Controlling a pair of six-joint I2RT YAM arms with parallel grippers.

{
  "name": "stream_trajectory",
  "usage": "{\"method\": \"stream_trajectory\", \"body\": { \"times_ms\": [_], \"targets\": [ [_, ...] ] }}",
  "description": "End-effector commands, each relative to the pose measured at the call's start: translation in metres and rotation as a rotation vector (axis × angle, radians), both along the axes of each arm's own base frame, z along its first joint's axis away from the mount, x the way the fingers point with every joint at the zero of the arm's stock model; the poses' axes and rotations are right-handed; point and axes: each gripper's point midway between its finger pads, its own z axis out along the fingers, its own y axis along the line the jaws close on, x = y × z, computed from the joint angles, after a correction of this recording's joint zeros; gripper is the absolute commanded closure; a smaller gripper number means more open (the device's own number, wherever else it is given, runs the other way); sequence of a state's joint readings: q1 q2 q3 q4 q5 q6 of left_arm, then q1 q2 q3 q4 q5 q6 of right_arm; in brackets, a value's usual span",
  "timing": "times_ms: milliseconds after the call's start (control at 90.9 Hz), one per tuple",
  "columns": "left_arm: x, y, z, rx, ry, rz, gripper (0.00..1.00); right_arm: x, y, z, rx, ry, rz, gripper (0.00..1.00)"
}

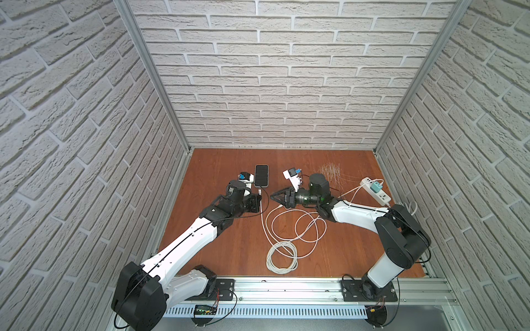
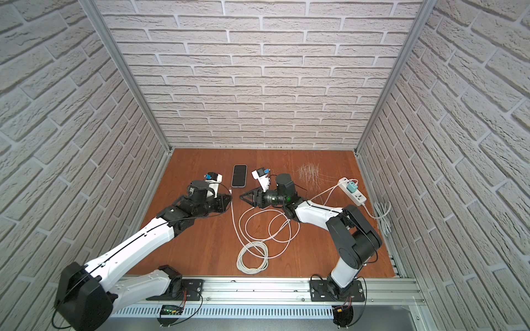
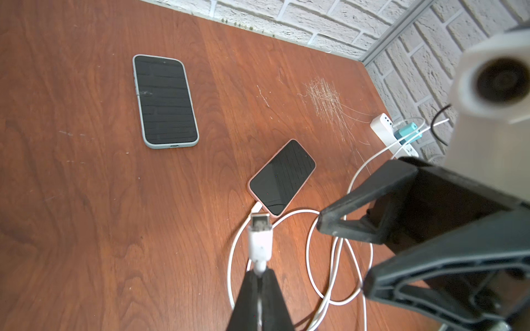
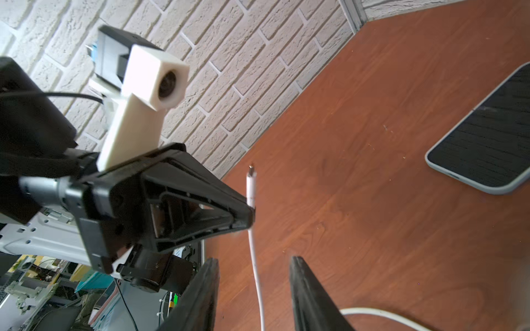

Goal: Plug the charging cable into the phone
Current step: Pick up the charging cable from the center of the board.

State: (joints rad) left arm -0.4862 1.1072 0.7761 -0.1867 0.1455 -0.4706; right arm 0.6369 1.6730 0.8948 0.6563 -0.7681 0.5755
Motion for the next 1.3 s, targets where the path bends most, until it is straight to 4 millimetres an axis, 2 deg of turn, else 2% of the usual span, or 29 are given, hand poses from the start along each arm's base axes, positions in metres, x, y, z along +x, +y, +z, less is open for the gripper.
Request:
{"method": "stream_trajectory", "body": {
  "times_ms": [0, 330, 583, 1067, 1287],
  "targets": [
    [0.001, -0.012, 0.017, -0.036, -0.095, -0.065, 1.00, -0.001, 0.006, 0.043, 0.109, -0.064, 0.025, 0.54],
    [0.000, -0.015, 0.012, -0.048, -0.104, -0.074, 1.00, 0.007, 0.020, 0.035, 0.140, -0.012, 0.045, 0.62],
    [0.000, -0.020, 0.011, -0.049, -0.104, -0.085, 1.00, 0.005, 0.029, 0.025, 0.109, -0.004, 0.060, 0.63],
    [-0.001, -0.020, 0.011, -0.048, -0.108, -0.088, 1.00, 0.008, 0.032, 0.015, 0.089, 0.015, 0.052, 0.73],
    [-0.001, -0.019, 0.012, -0.047, -0.111, -0.086, 1.00, 0.011, 0.032, 0.010, 0.076, 0.019, 0.041, 0.73]
  ]
}}
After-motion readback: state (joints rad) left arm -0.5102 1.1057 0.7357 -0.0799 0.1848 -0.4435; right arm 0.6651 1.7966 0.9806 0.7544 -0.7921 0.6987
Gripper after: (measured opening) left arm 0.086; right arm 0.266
